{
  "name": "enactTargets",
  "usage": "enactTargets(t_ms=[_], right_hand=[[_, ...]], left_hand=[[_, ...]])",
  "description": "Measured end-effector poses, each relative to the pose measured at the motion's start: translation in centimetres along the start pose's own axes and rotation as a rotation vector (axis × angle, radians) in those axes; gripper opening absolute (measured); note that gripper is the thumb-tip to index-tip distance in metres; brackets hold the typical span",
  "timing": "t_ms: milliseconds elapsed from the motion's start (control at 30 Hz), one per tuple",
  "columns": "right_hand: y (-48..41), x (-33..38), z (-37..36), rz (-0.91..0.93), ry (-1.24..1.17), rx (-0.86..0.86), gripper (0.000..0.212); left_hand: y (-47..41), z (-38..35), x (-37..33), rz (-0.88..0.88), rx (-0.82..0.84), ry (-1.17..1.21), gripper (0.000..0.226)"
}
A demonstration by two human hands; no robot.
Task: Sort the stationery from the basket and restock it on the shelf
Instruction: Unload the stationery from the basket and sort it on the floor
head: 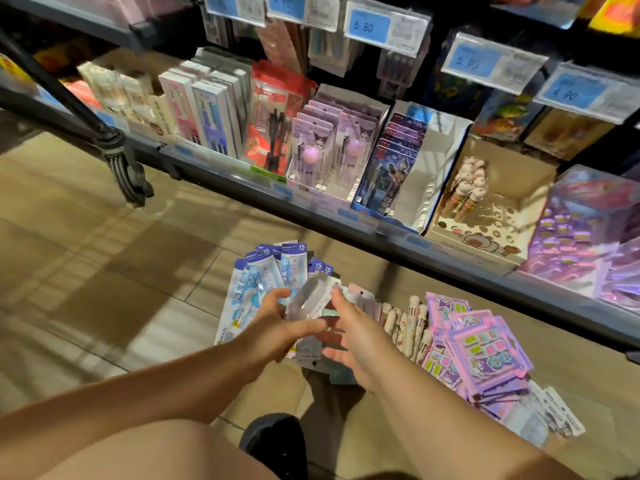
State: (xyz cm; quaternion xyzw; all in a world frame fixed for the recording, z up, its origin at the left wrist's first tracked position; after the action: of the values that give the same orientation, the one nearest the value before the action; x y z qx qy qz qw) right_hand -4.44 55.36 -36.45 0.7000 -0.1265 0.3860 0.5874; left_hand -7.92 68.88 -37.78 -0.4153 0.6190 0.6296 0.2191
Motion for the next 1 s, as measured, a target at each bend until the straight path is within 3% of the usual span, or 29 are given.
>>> enactTargets(t_ms=[200, 300, 467, 533, 700, 900, 1000], right_hand=[[1.4, -1.1, 3.9, 0.026, -0.023, -0.129, 0.013], [2.4, -2.6, 6.2, 0.022, -0.133, -0.173, 0.01], [5.2, -5.4, 10.0, 0.004, -0.387, -0.213, 0.015], [6.1, -6.5, 11.1, -0.015, -0.402, -0.211, 0.019], [7.6, -9.3, 14.1, -0.088, -0.455, -0.229, 0.026], [8.7, -12.0, 17.0, -0.103, -0.481, -0.313, 0.022], [9.1, -13.0, 17.3, -0.112, -0.452, -0.33, 0.02]], left_hand=[[1.0, -3.5, -0.9, -0.16, 0.127, -0.344, 0.09], [1.1, -5.1, -0.8, -0.089, 0.185, -0.244, 0.081], [-0.2, -6.6, 0.6, 0.112, 0.099, 0.047, 0.062], [-0.3, -7.8, 1.1, 0.198, 0.122, 0.179, 0.044], [-0.7, -11.9, 1.8, 0.235, 0.235, 0.085, 0.013], [-1.0, -15.2, 3.1, 0.272, 0.298, -0.009, 0.01], [-1.0, -15.8, 3.8, 0.315, 0.305, 0.033, 0.031]])
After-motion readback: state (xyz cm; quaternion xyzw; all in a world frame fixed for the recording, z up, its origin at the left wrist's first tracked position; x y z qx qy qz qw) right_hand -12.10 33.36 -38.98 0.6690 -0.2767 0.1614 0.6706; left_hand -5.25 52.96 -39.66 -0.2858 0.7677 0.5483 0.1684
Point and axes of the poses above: each hand's wrist, its own y-axis away from the middle knuckle, its own z-axis out of the back of the hand, x = y × z, the point moved 4 cm from there along -y, towards the middle knuckle, and after that the axes turned 8 degrees about y, right-handed, at the moved point
